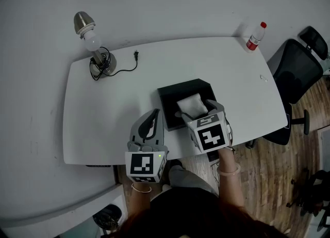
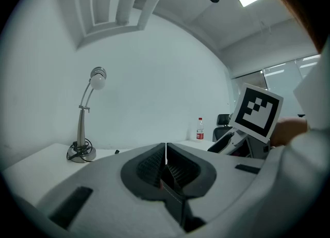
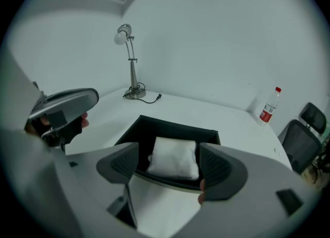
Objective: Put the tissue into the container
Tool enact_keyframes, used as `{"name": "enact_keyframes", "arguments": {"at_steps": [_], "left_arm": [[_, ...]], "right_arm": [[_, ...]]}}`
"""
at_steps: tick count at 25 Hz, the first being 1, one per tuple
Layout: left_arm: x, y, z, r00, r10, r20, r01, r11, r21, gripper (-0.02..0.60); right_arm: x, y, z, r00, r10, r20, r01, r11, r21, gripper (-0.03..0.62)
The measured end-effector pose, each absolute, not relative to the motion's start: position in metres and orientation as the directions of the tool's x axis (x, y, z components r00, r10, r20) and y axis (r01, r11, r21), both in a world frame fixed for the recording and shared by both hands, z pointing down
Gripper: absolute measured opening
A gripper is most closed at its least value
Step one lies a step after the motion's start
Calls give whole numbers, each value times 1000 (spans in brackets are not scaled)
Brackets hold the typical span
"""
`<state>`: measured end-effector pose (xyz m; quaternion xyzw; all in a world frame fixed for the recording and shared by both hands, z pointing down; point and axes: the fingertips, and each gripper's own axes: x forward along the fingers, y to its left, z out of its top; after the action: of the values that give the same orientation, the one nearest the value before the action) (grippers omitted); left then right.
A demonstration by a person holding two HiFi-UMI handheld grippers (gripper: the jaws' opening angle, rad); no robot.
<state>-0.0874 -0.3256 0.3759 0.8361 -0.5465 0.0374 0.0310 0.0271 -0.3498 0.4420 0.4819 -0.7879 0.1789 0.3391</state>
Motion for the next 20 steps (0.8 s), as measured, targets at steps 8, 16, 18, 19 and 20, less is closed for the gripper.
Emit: {"name": "enact_keyframes", "arguments": {"at_steps": [8, 16, 18, 19, 20], "left_arm": [[-85, -300, 364, 405, -911, 77, -914, -406, -8, 29], [-88, -273, 355, 400, -915, 56, -916, -401, -18, 29], [-87, -266, 354, 402, -914, 54, -915, -403, -20, 29], [-87, -263, 353, 403, -914, 53, -914, -405, -22, 29], [-87, -260, 351, 404, -913, 50, -914, -406, -23, 29]], "right_arm": [[26, -328, 430, -313, -673, 670, -881, 468, 59, 383], [20, -303, 419, -323, -703, 634, -878, 472, 76, 382], [19, -297, 416, -327, -711, 622, -879, 471, 76, 382], [18, -294, 415, -328, -715, 617, -879, 470, 76, 382], [18, -291, 414, -330, -719, 612, -880, 469, 77, 382]]}}
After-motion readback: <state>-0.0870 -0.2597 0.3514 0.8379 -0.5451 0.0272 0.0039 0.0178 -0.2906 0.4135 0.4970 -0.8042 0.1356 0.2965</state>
